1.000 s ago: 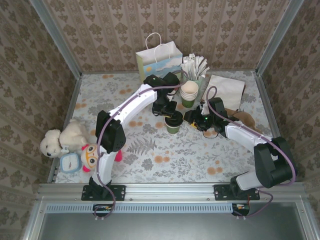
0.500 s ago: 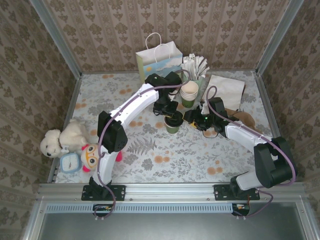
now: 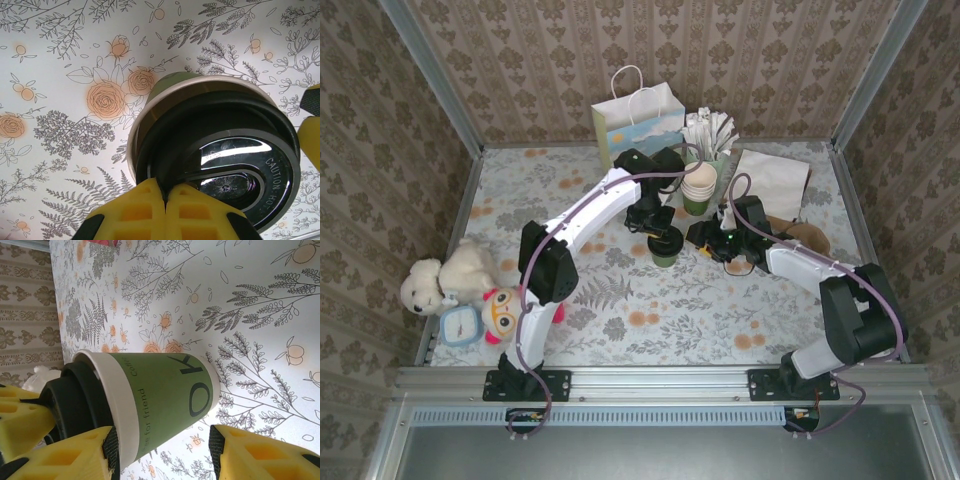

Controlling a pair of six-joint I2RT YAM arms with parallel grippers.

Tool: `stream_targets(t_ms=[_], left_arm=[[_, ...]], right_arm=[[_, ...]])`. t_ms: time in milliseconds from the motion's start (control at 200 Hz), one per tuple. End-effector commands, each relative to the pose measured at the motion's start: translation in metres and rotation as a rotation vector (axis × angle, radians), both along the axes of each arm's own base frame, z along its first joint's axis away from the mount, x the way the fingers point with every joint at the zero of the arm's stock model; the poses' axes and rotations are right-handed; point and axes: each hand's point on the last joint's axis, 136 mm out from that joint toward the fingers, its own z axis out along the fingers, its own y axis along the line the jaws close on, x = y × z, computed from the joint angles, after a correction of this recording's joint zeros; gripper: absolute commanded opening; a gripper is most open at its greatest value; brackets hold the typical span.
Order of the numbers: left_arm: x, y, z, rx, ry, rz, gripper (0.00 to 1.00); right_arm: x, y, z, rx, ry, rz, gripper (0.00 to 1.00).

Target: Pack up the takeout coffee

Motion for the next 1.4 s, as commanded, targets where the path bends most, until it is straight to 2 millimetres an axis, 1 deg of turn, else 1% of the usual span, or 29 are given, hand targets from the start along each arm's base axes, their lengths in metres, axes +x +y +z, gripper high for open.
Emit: stream_targets(t_ms=[0,130,230,365,465,585,705,820,965,1045,1130,1290,1395], left_arm=[[0.002,0.003,0.002,0.021,-0.009,-0.014,0.02],[0.007,-0.001,0.008,-0.010,-0.036,-0.007,0.02],[0.010,-0.001,0.009,-0.027,-0.044,0.000,0.02],[0.012,0.000,0.005,-0.028,-0.037,0.007,0.02],[0.013,0.002,0.004,-0.027,-0.039,0.014,0.02],[0.013,0.003,0.002,-0.028,-0.038,0.015,0.02],[0.011,0.006,-0.002,-0.011,-0.028,0.013,0.02],[0.010,0.008,-0.001,-0.007,-0.025,0.010,0.02],[0.009,0.010,-0.007,0.005,-0.015,0.010,0.02],[0.007,0.011,-0.013,0.009,-0.002,0.006,0.02],[0.005,0.012,-0.021,0.014,0.017,0.012,0.02],[0.002,0.018,-0.027,0.031,0.032,0.019,0.02],[0.001,0.020,-0.033,0.040,0.041,0.020,0.02]], right_arm=[[0.003,0.004,0.005,0.022,-0.001,0.004,0.54],[0.005,0.006,0.014,0.029,-0.029,0.010,0.54],[0.005,0.006,0.017,0.027,-0.037,0.011,0.54],[0.005,0.007,0.016,0.034,-0.035,0.018,0.54],[0.006,0.011,0.023,0.053,-0.056,0.026,0.54],[0.007,0.007,0.028,0.041,-0.074,0.004,0.55],[0.007,0.006,0.026,0.032,-0.075,0.003,0.56],[0.004,0.012,0.022,0.045,-0.059,0.025,0.56],[0.005,0.017,0.015,0.038,-0.036,0.036,0.55],[0.004,0.017,0.007,0.020,-0.008,0.034,0.54],[0.001,0.014,-0.007,-0.012,0.042,0.030,0.53],[-0.008,0.009,-0.028,-0.047,0.103,0.024,0.51],[-0.012,0.004,-0.035,-0.062,0.121,0.008,0.51]])
